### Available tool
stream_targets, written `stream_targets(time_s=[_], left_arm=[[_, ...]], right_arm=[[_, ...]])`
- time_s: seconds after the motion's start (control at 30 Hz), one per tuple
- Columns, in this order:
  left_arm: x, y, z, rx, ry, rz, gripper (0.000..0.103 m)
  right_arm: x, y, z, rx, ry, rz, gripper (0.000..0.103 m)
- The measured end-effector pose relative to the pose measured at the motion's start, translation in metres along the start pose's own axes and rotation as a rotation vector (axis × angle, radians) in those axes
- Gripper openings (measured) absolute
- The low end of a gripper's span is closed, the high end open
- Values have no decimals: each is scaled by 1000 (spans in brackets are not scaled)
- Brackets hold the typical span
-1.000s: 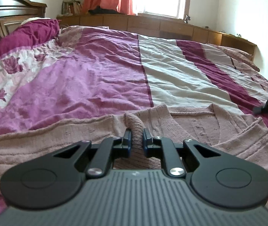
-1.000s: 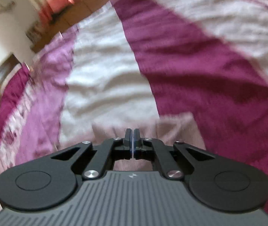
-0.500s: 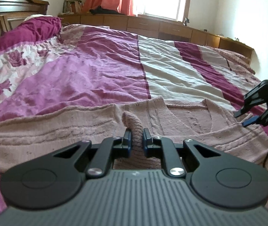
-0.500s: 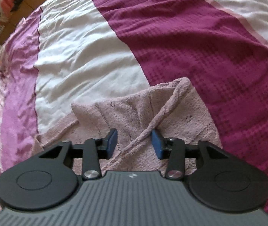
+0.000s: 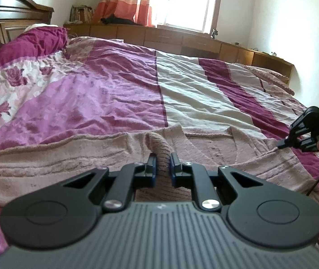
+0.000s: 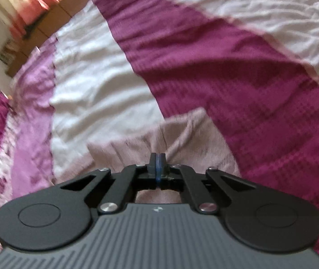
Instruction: Fold small clothes
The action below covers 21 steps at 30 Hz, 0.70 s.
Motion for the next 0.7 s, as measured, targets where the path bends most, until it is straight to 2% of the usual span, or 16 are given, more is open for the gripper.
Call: stream_targets(time_s=[0.1, 0.2, 0.23, 0.27, 0.3, 0.33, 0.37, 0.4, 0.5, 0.7], left_arm=[[6, 2, -2, -3, 13, -9, 14], [9, 6, -2, -3, 12, -5, 14], [9, 6, -3, -4, 15, -5, 14], [9, 5, -3, -5, 18, -6, 14], [8, 4, -4, -6, 21, -6, 14], [7, 3, -4, -6, 22, -5, 14], [6, 3, -5, -6, 21, -3, 14], [5, 2, -5, -8, 18, -1, 14], [0, -1, -5, -10, 15, 2, 14], [1, -21, 0, -27, -27, -23, 14]], right_arm=[[16, -9, 3, 58, 19, -52, 0], [16, -7, 19, 139, -90, 24, 0], [13, -6, 25, 147, -159, 58, 5], [8, -6, 30, 149, -231, 92, 12], [5, -6, 32, 133, -282, 117, 29], [1, -5, 34, 105, -323, 140, 56], [-3, -5, 33, 77, -343, 167, 65], [-4, -4, 33, 58, -330, 182, 68], [-9, 2, 34, 31, -258, 210, 68], [-30, 27, 35, -79, -146, 268, 66]])
Point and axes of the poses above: each gripper's, at about its wrist camera, not at the fingertips, and y roughly the way its jaws point, z to its left, x to its top, the point moved 10 cm from there along y, roughly the way its jaws point, and after that the axes turned 9 degrees about -z, right-handed, at the moved point
